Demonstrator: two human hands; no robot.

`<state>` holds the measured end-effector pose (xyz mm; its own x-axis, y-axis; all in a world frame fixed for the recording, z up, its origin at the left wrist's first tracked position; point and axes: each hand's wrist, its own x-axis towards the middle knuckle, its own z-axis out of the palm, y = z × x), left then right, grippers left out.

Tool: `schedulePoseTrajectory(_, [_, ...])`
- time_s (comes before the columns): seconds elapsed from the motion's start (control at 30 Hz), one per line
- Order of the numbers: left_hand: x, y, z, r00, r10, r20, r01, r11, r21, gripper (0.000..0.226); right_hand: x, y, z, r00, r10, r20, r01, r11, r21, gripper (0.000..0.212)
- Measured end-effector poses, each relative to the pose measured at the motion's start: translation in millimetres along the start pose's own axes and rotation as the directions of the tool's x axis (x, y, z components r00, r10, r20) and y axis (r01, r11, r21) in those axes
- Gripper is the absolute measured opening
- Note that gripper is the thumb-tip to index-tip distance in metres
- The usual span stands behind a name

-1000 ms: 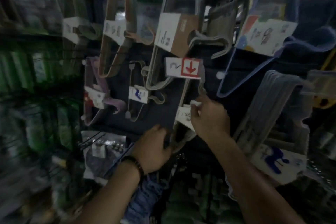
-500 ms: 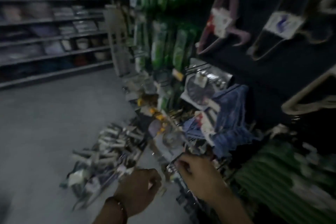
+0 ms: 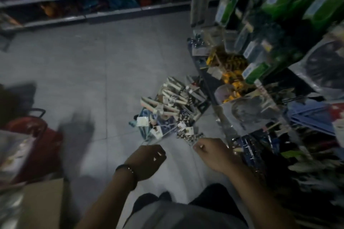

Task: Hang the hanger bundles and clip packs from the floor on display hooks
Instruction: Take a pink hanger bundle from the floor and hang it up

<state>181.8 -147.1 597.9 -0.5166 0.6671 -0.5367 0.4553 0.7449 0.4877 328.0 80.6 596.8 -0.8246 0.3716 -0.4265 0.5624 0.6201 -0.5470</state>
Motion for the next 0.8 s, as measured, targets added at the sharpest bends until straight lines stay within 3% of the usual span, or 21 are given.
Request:
schedulePoseTrajectory(0.17, [32.7, -70.5, -36.5, 0.990, -0.141, -0.019, 0.139, 0.986, -0.095, 0.021, 90.8, -24.5, 9.1, 0.991, -0.005, 0.133, 0.009, 0.999, -0.030, 0.047])
schedulePoseTrajectory(0.37, [117.3, -120.6, -52.5, 0.951, -0.308, -0.004, 0.302, 0.935, -0.188, 0.018, 237.0, -22.9, 27.6, 0.962, 0.008, 0.273, 0.000, 1.000, -0.029, 0.033])
schedulePoseTrajectory(0.53, [221.4, -168.0, -47.4, 0.922, -0.367, 0.119, 0.385, 0.894, -0.228, 0.018, 358.7, -0.6, 69.7, 0.876, 0.079, 0.475, -0.021, 0.992, -0.126, 0.026])
schedulePoseTrajectory(0.63, [302.0, -212.3, -30.6, 0.905, -0.369, 0.211, 0.414, 0.878, -0.241, 0.027, 437.1, 19.8, 112.5, 0.855, 0.112, 0.507, -0.015, 0.981, -0.192, 0.031])
schedulePoseTrajectory(0.8, [444.0, -300.0, 31.1, 0.891, -0.412, 0.190, 0.452, 0.841, -0.298, 0.053, 568.3, 60.2, 218.4, 0.841, 0.142, 0.522, -0.010, 0.969, -0.248, 0.029])
